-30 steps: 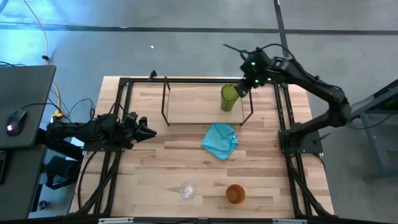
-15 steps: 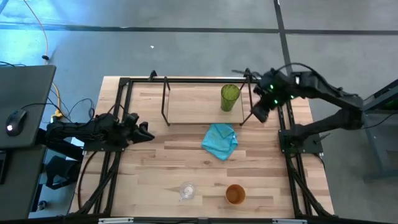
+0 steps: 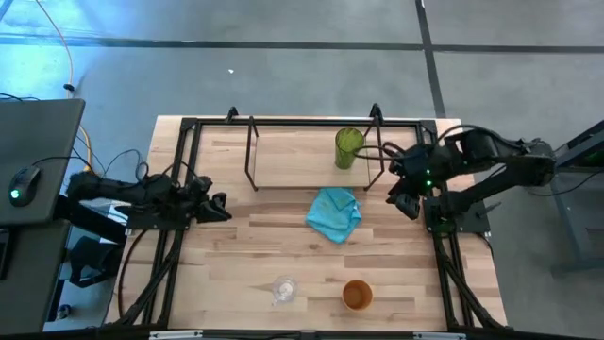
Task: Stack small to large cups/mugs on shelf
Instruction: Put the yellow cup on the shelf
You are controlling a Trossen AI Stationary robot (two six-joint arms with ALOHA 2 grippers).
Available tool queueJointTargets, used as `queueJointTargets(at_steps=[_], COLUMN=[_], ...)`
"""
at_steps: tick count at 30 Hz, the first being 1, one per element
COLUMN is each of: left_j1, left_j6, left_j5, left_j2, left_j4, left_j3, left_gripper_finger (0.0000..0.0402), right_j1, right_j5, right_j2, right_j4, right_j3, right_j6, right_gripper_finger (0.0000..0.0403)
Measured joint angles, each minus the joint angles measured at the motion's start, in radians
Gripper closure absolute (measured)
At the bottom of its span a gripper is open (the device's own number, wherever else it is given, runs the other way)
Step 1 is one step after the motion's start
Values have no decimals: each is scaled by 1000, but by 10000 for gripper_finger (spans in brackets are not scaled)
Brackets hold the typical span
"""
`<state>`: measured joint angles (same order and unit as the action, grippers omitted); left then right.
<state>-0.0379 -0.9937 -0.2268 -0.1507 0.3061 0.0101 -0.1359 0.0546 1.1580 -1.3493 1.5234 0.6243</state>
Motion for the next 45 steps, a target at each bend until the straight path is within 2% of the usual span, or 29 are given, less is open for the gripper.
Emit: queueJointTargets(at_steps=[4,9,15,22,27,35,41,45], left_j1=[-121,-205,-218,-218,-218,-218,-218,-218], left_j6=[105,361,662,855,919,909,915,907], left_j5=[108,205,239,295,352,364,377,370], left_j2=[-143,-331,-542,-742,-859,-995,-1055,-1130], left_j4=[108,113,60,-119,-175,-176,-216,-259], left_j3=[46,217,458,707,825,962,1047,1070], left_gripper_finger=[325,325,325,325,325,325,325,325], right_j1=[-37,-52,-52,-64,-91,-103,-103,-102], right_j5=[-52,-85,-115,-115,-112,-111,-106,-105], right_j2=[2,2,2,2,-1,-49,-114,-166], right_j4=[34,122,256,459,612,888,880,856], right_j3=[0,0,0,0,0,-1,-1,-1], right_j6=[2,-65,-159,-297,-435,-669,-709,-675], right_gripper_finger=[284,284,284,284,284,284,284,284])
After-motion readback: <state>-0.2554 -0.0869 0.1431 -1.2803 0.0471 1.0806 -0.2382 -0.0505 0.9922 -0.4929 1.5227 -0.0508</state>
